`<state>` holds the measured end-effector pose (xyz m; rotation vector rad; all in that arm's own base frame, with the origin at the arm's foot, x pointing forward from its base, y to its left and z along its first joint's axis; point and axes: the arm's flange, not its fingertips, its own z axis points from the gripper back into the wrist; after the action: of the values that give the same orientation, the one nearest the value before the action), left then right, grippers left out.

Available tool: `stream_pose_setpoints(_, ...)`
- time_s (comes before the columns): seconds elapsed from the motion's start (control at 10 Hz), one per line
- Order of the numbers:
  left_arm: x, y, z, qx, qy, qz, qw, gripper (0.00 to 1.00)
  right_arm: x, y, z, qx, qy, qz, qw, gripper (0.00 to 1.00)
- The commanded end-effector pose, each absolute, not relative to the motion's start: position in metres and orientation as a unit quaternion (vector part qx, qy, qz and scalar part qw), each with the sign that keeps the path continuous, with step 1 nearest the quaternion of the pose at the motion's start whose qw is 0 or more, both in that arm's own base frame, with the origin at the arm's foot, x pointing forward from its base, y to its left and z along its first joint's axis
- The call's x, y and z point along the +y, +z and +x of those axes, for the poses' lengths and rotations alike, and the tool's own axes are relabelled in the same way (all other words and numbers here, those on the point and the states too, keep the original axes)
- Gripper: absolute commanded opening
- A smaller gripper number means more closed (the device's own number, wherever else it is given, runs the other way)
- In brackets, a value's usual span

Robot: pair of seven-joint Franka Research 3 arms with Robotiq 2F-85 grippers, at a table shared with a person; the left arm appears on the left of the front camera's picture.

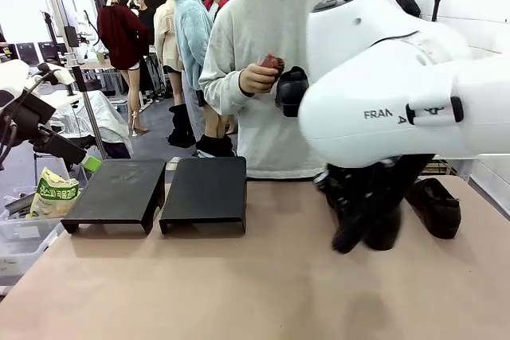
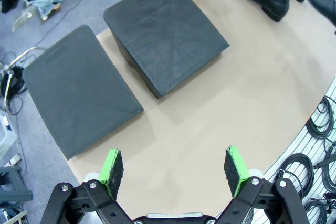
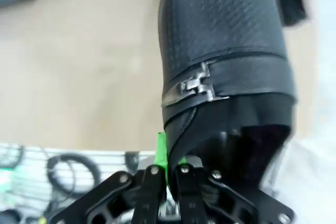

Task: Organize the shoes by placing them on the stand.
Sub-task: Pick up one Shoe and place it in the middle of the table.

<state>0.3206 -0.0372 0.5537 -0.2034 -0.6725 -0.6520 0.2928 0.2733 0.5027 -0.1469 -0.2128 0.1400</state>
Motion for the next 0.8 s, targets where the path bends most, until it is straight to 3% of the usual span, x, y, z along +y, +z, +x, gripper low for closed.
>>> stream_pose_setpoints(0.0,-0.036,0.554,0.321,-0.324,-0.316,-0.097,0.887,1.0,0.303,0.497,0.313,-0.044,0.131,0.016,0.99,0.0)
stream_pose_setpoints(0.4,-0.036,0.554,0.321,-0.324,-0.316,-0.097,0.887,1.0,0.351,0.454,0.325,0.021,0.119,0.05,0.991,0.0)
stream_pose_setpoints(0.7,-0.036,0.554,0.321,-0.324,-0.316,-0.097,0.887,1.0,0.372,0.405,0.324,-0.016,0.075,-0.025,0.997,0.0)
